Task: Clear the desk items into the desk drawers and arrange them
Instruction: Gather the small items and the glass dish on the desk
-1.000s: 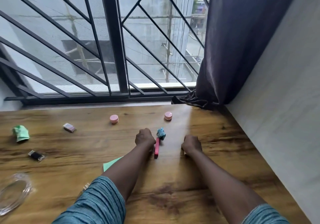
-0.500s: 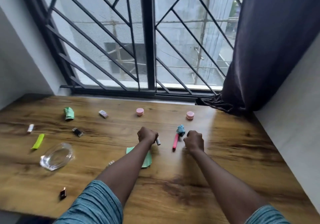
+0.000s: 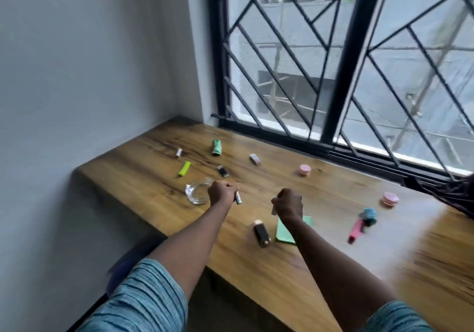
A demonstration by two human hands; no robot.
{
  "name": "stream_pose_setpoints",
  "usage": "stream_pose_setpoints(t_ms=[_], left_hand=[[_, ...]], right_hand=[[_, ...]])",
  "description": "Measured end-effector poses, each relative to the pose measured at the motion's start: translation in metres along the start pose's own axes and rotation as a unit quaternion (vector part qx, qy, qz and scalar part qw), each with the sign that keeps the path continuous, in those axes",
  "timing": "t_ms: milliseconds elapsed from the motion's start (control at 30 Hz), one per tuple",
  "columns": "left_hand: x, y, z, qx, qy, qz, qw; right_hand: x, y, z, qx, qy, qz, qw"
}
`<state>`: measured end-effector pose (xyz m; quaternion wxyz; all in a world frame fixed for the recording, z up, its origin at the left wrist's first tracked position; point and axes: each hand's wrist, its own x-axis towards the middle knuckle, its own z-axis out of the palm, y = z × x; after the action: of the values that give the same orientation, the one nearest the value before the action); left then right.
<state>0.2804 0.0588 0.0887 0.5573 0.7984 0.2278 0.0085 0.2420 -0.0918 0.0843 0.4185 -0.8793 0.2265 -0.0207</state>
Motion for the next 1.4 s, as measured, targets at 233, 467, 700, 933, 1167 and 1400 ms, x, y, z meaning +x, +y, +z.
stream_pose_setpoints(t_ms=[233, 467, 700, 933, 1167, 1400], left_hand=[[0.046, -0.013, -0.09, -0.053, 0.015, -0.002, 0.998], [0.091, -0.03, -0.125, -0.021, -0.003, 0.028, 0.999], [0.122, -0.031, -0.106, 0.137, -0.063, 0.079, 0.985], [0.16, -0.029, -0.079, 0.289, -0.12, 0.088, 0.946], [0.18, -0.011, -0.064, 0.362, -0.146, 0.103, 0.915], [0.176, -0.002, -0.063, 0.397, -0.183, 0.114, 0.892]], right_hand=[[-0.009, -0.071, 0.068, 0.076, -0.01, -0.007, 0.997], [-0.016, -0.12, 0.115, 0.177, 0.018, 0.072, 0.981], [0.004, -0.125, 0.149, 0.152, 0.041, 0.079, 0.984], [0.038, -0.146, 0.178, 0.036, -0.004, 0.035, 0.999], [0.062, -0.169, 0.188, -0.137, -0.075, -0.021, 0.987], [0.068, -0.168, 0.186, -0.188, -0.116, -0.034, 0.975]])
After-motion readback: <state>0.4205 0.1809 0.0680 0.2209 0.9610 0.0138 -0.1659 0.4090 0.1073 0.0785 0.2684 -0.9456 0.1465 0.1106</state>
